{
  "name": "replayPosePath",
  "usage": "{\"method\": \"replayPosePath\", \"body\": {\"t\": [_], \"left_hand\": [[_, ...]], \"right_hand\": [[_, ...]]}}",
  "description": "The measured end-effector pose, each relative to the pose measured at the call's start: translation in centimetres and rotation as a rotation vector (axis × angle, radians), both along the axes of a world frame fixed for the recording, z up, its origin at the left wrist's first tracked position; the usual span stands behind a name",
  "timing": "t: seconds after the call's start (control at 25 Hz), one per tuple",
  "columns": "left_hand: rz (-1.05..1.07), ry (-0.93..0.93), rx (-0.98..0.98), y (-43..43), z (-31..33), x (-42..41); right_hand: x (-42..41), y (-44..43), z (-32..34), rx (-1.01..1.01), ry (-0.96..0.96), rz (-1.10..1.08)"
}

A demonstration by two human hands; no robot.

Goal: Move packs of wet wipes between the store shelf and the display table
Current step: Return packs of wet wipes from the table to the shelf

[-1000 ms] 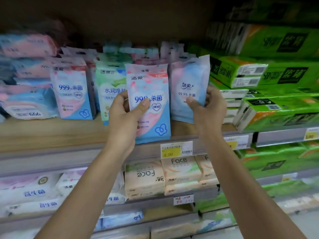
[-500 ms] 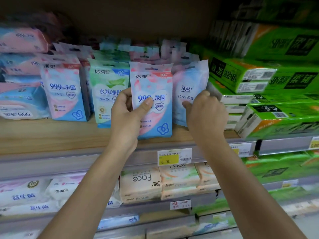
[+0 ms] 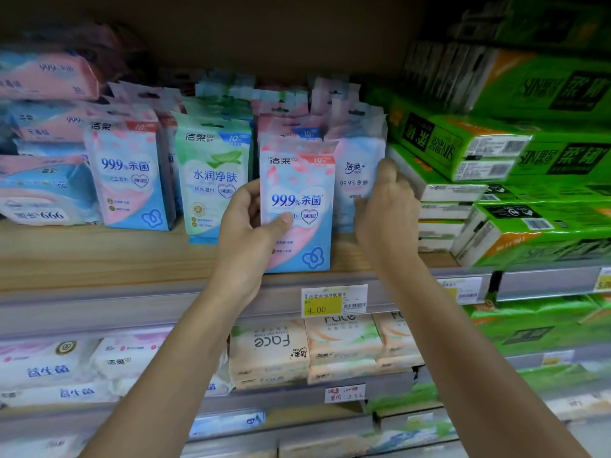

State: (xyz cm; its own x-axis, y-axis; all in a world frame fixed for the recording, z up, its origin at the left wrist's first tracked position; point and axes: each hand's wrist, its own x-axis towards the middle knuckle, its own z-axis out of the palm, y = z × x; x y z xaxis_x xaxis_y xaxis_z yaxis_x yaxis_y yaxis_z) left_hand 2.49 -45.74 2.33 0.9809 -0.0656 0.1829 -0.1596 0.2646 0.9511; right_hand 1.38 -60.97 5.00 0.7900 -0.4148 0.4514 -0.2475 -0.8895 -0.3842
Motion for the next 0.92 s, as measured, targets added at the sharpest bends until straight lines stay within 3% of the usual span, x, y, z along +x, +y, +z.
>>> {"method": "replayPosePath", "body": {"t": [0.16,0.32,0.52,0.64,0.68,0.8,0.92], "left_hand": [[0.017,-0.073,0.324,1.3,0.3,0.0],[0.128,-0.219,0.823,2.5,1.5,-0.5],[0.218,-0.233,0.739,1.7,1.4,-0.7],[0.324,-0.290,0.683,0.6,1.0,-0.2],[0.357,-0.320,0.668,0.3,0.7,0.1],[0.428,-0.375,0.708,-0.3,0.3,0.6],[0.545,-0.397,0.985,0.2,0.2,0.2]], "right_hand": [[-1.4,-0.1,-1.5,0.026,-0.136,0.133],[-0.1,-0.1,-2.1,0.216,0.031,0.296],[0.3,-0.8,-2.3,0.317,-0.015,0.329],[-1.1,-0.7,-2.3,0.636,-0.173,0.490],[-1.5,-0.5,-2.2,0.648,-0.194,0.546],[-0.9,-0.2,-2.1,0.369,-0.170,0.549],[0.5,0.4,-2.1,0.269,-0.152,0.502]]}}
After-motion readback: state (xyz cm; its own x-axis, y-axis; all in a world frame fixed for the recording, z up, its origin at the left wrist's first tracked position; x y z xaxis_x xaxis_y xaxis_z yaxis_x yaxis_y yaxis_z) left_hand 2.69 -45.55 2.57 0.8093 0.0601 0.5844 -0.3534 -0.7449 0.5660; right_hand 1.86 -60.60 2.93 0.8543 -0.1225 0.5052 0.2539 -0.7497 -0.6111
